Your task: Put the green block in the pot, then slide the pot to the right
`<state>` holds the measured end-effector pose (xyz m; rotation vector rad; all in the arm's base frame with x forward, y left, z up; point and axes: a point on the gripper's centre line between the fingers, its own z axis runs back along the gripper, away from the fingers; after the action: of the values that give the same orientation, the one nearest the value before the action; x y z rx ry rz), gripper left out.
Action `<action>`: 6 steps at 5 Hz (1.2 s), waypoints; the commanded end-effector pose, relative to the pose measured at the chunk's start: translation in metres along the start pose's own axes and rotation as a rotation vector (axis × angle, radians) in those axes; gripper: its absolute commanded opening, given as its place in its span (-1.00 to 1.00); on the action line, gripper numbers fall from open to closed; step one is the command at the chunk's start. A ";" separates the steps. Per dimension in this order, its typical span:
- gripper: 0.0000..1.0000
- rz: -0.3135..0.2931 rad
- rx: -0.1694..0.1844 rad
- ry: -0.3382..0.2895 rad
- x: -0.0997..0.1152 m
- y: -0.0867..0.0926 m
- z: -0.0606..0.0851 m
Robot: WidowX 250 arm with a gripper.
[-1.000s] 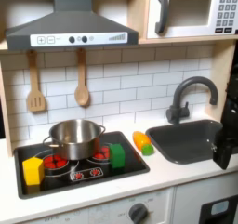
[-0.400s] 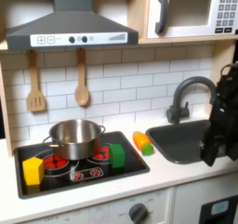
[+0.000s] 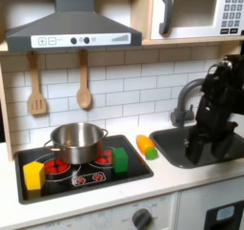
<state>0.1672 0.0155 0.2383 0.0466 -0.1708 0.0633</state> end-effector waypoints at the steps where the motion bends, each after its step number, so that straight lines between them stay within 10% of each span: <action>1: 1.00 0.015 0.029 -0.019 0.026 0.017 -0.006; 6: 1.00 0.018 0.065 -0.034 0.111 0.059 -0.040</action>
<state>0.2787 0.0820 0.2216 0.1121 -0.2070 0.0837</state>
